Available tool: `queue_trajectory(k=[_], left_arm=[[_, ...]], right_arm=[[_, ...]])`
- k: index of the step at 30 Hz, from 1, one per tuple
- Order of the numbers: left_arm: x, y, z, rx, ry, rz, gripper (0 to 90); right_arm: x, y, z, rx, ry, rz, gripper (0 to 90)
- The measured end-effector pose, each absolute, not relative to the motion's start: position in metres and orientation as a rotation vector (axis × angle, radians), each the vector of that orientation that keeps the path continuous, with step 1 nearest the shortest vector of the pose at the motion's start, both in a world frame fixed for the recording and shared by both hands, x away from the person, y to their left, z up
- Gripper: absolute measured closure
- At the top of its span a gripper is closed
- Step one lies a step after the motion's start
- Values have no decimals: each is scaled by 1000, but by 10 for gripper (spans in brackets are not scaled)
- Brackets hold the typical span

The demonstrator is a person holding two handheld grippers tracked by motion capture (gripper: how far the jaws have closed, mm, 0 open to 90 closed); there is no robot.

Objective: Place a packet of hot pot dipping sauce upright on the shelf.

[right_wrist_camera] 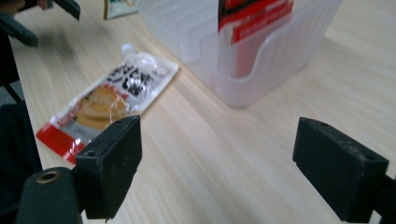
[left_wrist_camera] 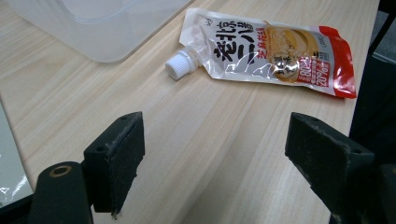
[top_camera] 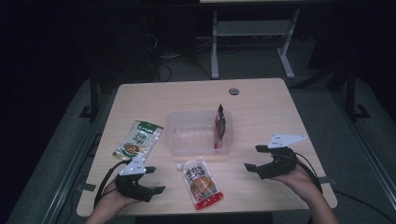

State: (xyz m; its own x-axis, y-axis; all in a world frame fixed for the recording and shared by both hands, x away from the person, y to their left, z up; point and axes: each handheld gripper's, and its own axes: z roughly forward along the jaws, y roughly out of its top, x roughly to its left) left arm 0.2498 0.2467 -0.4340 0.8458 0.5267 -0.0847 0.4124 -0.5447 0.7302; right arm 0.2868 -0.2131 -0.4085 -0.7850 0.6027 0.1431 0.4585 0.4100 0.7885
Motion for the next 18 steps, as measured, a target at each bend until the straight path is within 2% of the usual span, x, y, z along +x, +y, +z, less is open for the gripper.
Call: queue_trajectory(k=[5, 10, 11, 12, 14, 18], left_arm=[[248, 245, -434, 2228, 689, 182, 236], [248, 241, -432, 2223, 720, 171, 326], [248, 239, -431, 2221, 721, 165, 367], [248, 238, -429, 2217, 720, 163, 499], [248, 232, -425, 2208, 724, 134, 636], [250, 218, -421, 2214, 694, 99, 855]], right_arm=[[288, -212, -417, 930, 2527, 1286, 194], [288, -204, -425, 918, 2582, 1296, 224], [288, -202, -426, 923, 2593, 1287, 224], [288, -199, -428, 914, 2600, 1285, 224], [288, -197, -429, 912, 2602, 1284, 224], [287, -194, -431, 919, 2611, 1273, 224]])
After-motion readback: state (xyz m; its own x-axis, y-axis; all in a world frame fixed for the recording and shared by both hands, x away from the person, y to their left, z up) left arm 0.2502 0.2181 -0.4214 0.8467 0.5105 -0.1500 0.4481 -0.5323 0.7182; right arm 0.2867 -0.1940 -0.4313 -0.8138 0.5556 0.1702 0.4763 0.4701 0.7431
